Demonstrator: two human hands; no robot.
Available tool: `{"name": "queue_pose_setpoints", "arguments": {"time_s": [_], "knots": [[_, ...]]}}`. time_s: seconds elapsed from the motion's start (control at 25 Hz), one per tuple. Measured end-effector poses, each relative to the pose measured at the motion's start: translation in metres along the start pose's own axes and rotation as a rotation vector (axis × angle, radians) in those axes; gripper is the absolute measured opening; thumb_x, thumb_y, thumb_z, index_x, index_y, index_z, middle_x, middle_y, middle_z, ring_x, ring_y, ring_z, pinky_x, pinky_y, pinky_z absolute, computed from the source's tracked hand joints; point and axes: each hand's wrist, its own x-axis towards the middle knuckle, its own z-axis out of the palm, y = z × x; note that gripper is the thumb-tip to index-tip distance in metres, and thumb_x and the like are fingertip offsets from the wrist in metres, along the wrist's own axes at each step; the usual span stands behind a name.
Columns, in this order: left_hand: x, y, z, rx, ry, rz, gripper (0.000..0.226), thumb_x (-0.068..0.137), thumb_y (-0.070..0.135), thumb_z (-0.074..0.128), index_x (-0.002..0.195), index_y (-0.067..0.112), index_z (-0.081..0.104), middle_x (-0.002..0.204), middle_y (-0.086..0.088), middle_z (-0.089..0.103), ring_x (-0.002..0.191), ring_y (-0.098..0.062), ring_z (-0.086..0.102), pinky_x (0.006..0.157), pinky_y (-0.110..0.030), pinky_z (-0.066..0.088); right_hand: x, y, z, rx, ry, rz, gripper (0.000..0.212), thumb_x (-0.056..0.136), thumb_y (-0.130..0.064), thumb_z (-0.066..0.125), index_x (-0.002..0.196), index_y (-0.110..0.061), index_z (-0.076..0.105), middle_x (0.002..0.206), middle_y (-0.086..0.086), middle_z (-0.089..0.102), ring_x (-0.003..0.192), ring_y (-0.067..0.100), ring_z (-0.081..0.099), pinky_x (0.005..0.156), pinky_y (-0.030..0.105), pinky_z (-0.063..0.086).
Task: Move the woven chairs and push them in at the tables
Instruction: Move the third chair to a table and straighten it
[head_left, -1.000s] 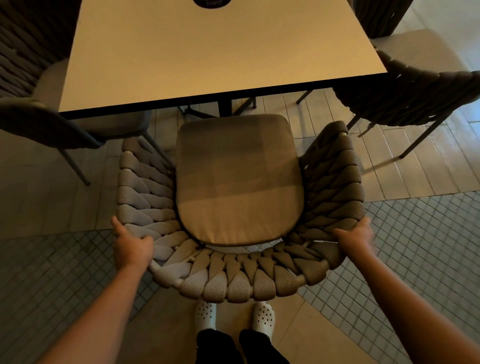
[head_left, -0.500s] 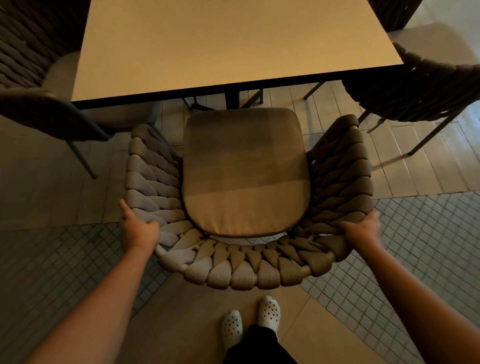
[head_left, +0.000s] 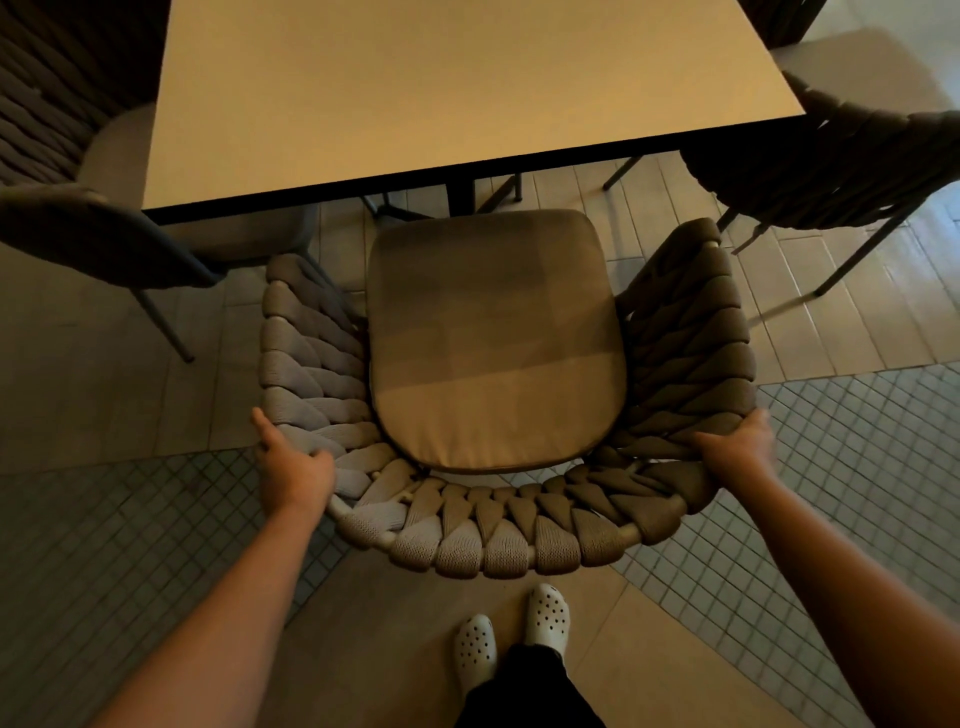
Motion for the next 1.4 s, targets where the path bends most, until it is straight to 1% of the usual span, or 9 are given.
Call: {"name": "queue_pose_setpoints", "arguments": {"time_s": [0.2, 0.36, 0.48, 0.72, 0.88, 1.12, 1.24, 1.32, 1.4], "knots": [[0.002, 0.0, 0.002, 0.003, 0.016, -0.004, 0.088, 0.086, 0.01, 0.058, 0.15, 0.026, 0.0, 0.145, -0.024, 0.034, 0.109, -0.046, 0.053, 0.069, -0.045, 0.044, 0.003, 0.003, 0.001, 0.041, -0.013, -0.005, 0.068, 0.07, -0.013, 0.077, 0.124, -0.019, 0.036, 0.119, 0.018, 0.053, 0.101, 0.034, 0.057, 0.055, 0.031, 0.044], [0.002, -0.001, 0.002, -0.008, 0.028, -0.004, 0.089, 0.084, 0.009, 0.06, 0.149, 0.029, 0.002, 0.143, -0.024, 0.036, 0.11, -0.046, 0.052, 0.074, -0.049, 0.048, 0.002, 0.002, 0.002, 0.037, 0.0, -0.008, 0.07, 0.071, -0.012, 0.076, 0.127, -0.018, 0.035, 0.123, 0.02, 0.05, 0.108, 0.038, 0.055, 0.067, 0.037, 0.047], [0.0, -0.002, 0.002, -0.003, 0.033, 0.0, 0.088, 0.085, 0.01, 0.059, 0.15, 0.027, 0.001, 0.14, -0.026, 0.04, 0.106, -0.045, 0.054, 0.068, -0.044, 0.045, 0.001, 0.002, 0.0, 0.025, -0.018, -0.015, 0.071, 0.07, -0.014, 0.077, 0.127, -0.019, 0.034, 0.124, 0.02, 0.049, 0.108, 0.038, 0.055, 0.071, 0.04, 0.048], [-0.004, 0.001, -0.003, 0.05, -0.029, -0.037, 0.089, 0.089, 0.012, 0.056, 0.149, 0.025, -0.008, 0.145, -0.024, 0.035, 0.108, -0.044, 0.054, 0.067, -0.044, 0.041, -0.002, -0.002, -0.005, -0.038, -0.027, -0.036, 0.081, 0.07, -0.016, 0.077, 0.135, -0.016, 0.029, 0.128, 0.022, 0.046, 0.11, 0.039, 0.053, 0.074, 0.044, 0.05], [-0.004, -0.002, -0.001, 0.056, -0.019, -0.033, 0.09, 0.089, 0.01, 0.056, 0.149, 0.026, -0.009, 0.145, -0.024, 0.034, 0.108, -0.045, 0.054, 0.067, -0.044, 0.041, 0.0, -0.002, -0.004, -0.053, -0.034, -0.055, 0.082, 0.069, -0.016, 0.078, 0.136, -0.015, 0.03, 0.129, 0.02, 0.045, 0.111, 0.037, 0.053, 0.069, 0.039, 0.048], [-0.004, -0.002, 0.0, 0.032, -0.015, -0.019, 0.09, 0.088, 0.009, 0.056, 0.15, 0.023, -0.008, 0.146, -0.025, 0.032, 0.115, -0.046, 0.049, 0.083, -0.051, 0.046, 0.002, 0.002, -0.004, -0.027, -0.029, -0.077, 0.08, 0.066, -0.017, 0.081, 0.13, -0.014, 0.032, 0.126, 0.022, 0.049, 0.112, 0.039, 0.053, 0.077, 0.043, 0.049], [-0.011, 0.001, -0.005, 0.04, -0.04, -0.008, 0.088, 0.088, 0.01, 0.057, 0.15, 0.02, -0.005, 0.149, -0.024, 0.026, 0.117, -0.046, 0.047, 0.083, -0.05, 0.045, -0.002, -0.001, -0.01, -0.077, -0.065, -0.083, 0.08, 0.068, -0.021, 0.079, 0.131, -0.015, 0.031, 0.126, 0.021, 0.048, 0.109, 0.039, 0.054, 0.073, 0.041, 0.05], [-0.018, 0.0, -0.009, 0.16, -0.009, 0.09, 0.085, 0.086, 0.014, 0.059, 0.15, 0.016, 0.004, 0.152, -0.022, 0.015, 0.123, -0.046, 0.039, 0.091, -0.052, 0.042, -0.009, -0.004, -0.014, -0.254, -0.068, -0.124, 0.083, 0.071, -0.029, 0.076, 0.136, -0.013, 0.027, 0.132, 0.02, 0.04, 0.112, 0.04, 0.051, 0.082, 0.049, 0.052], [-0.031, -0.002, -0.01, 0.424, 0.045, 0.3, 0.075, 0.084, 0.021, 0.061, 0.147, 0.015, 0.021, 0.15, -0.02, 0.016, 0.129, -0.044, 0.031, 0.105, -0.058, 0.029, -0.021, -0.002, -0.021, -0.421, -0.014, -0.2, 0.084, 0.075, -0.035, 0.072, 0.139, -0.009, 0.024, 0.139, 0.021, 0.031, 0.122, 0.041, 0.041, 0.094, 0.053, 0.043]]}}
